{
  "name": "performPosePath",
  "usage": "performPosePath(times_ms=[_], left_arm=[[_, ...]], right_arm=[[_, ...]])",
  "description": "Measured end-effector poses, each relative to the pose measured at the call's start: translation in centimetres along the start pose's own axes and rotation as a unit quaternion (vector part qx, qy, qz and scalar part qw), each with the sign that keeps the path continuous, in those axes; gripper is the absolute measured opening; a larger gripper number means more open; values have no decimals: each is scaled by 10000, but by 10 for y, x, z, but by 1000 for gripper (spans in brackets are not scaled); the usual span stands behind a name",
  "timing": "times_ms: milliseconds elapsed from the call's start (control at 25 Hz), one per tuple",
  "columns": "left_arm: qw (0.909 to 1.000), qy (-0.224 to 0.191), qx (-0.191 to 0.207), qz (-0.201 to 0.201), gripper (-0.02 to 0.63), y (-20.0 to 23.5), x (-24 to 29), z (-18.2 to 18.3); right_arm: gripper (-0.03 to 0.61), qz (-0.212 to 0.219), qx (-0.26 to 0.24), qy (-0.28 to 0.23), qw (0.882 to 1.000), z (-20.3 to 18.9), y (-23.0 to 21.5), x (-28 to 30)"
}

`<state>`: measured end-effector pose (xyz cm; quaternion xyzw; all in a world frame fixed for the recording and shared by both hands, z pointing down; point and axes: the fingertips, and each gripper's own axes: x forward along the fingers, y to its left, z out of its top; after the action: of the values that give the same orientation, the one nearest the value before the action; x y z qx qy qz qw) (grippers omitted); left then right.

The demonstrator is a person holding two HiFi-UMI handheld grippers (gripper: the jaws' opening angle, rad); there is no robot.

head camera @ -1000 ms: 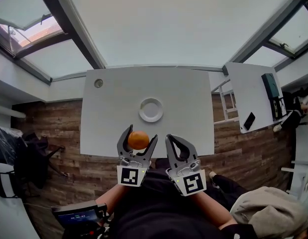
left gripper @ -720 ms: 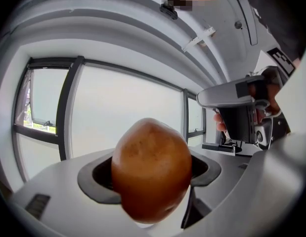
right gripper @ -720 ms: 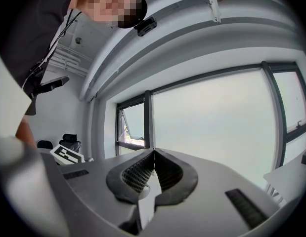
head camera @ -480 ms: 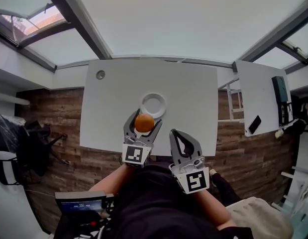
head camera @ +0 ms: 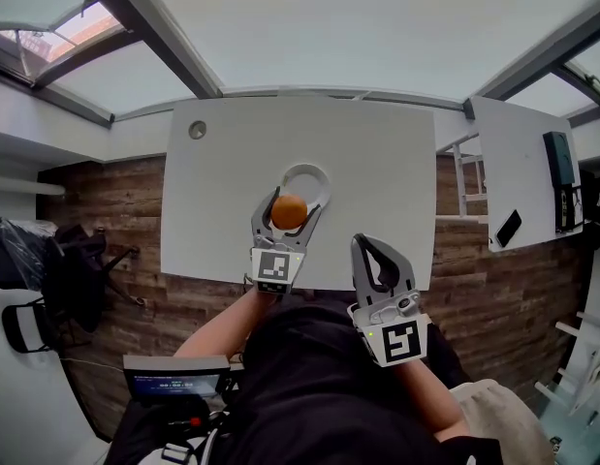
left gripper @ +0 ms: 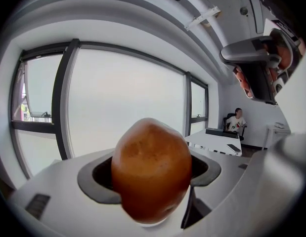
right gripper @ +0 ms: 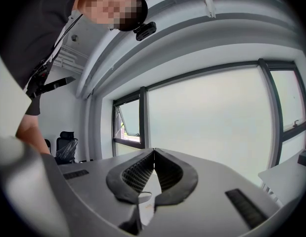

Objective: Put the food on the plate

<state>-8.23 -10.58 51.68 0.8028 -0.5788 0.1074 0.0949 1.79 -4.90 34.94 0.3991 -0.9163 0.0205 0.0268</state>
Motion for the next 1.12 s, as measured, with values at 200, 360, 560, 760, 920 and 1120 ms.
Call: performPosePath(times_ms=[200,360,560,760,920,1120], left_arm=[[9995,220,-220,61,351,9,15,-17],[9989,399,-211,97,351,15,23,-29],[9971,651,-330,237,351,23,36,-44],[9955,911,-237,138,351,21,49,-62],[9930,1133,-274,174,351,23,54,-78],[9904,1312,-385,220,351,29,57,-90]], right_arm=[[6,-42,5,13,10000,-4,-6,4],[6,-47,81,48,9999,-8,-9,6],[6,-25,31,1,10000,-7,-11,11],[6,-32,-1,99,9999,-12,-15,13],[6,-133,-43,81,9999,-11,-21,9],[6,-320,18,174,9993,-17,-30,4]])
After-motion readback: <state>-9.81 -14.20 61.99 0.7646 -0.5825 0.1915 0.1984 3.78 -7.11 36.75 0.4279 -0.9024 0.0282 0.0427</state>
